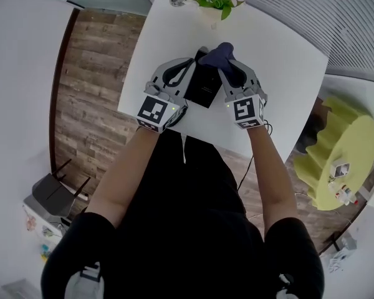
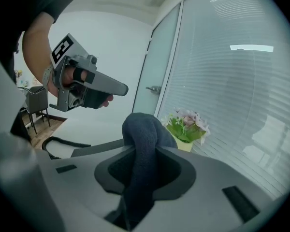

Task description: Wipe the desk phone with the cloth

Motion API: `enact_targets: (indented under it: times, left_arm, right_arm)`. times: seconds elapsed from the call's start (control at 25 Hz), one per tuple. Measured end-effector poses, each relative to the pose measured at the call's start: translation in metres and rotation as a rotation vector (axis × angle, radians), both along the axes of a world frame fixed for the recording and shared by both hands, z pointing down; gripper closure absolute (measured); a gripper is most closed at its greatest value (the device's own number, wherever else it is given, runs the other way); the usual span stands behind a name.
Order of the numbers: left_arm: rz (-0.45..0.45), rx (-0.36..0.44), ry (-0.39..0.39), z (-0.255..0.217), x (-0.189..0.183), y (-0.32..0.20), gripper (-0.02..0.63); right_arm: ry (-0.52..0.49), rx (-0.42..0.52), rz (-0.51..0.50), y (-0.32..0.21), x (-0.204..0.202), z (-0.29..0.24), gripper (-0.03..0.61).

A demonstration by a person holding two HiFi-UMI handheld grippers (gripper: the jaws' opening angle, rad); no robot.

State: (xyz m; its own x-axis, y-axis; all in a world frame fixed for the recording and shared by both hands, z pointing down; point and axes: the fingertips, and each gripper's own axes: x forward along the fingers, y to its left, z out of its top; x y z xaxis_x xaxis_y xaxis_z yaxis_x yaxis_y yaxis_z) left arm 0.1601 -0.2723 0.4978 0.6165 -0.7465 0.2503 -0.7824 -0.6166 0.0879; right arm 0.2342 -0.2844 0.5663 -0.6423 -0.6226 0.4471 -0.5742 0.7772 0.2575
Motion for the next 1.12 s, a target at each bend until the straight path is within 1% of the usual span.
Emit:
enact_targets:
  times: [0.16,0.32,0.56,0.8,1.0,1.12]
  left_arm:
    - [-0.021,-0.008,-0.002,0.009,0.001,0.004,0.603]
    - [-0.033,-0.020,-0.001,0.017,0.002,0.008,0.603]
    - [-0.015,-0.051,-0.030,0.037,0.001,0.012,0.603]
    - [0.026,-0.072,-0.032,0.053,0.001,0.012,0.603]
    - [0.059,-0.077,-0.030,0.055,0.000,0.015,0.603]
    - [0.067,-0.075,-0.026,0.054,-0.003,0.016,0.603]
  right_arm:
    - [0.037,-0.022,-0.026,0.001,-0.002,0.021,0.477]
    - [0.015,-0.028,-0.035,0.000,-0.004,0.026,0.477]
    - [0.016,-0.018,-0.018,0.002,-0.006,0.027,0.477]
    - [0.081,0.012,0.016,0.004,-0.007,0.029,0.482]
    - [0.141,0.035,0.014,0.009,-0.008,0.033,0.483]
    - [0.159,0.035,0.027,0.010,-0.009,0.034,0.483]
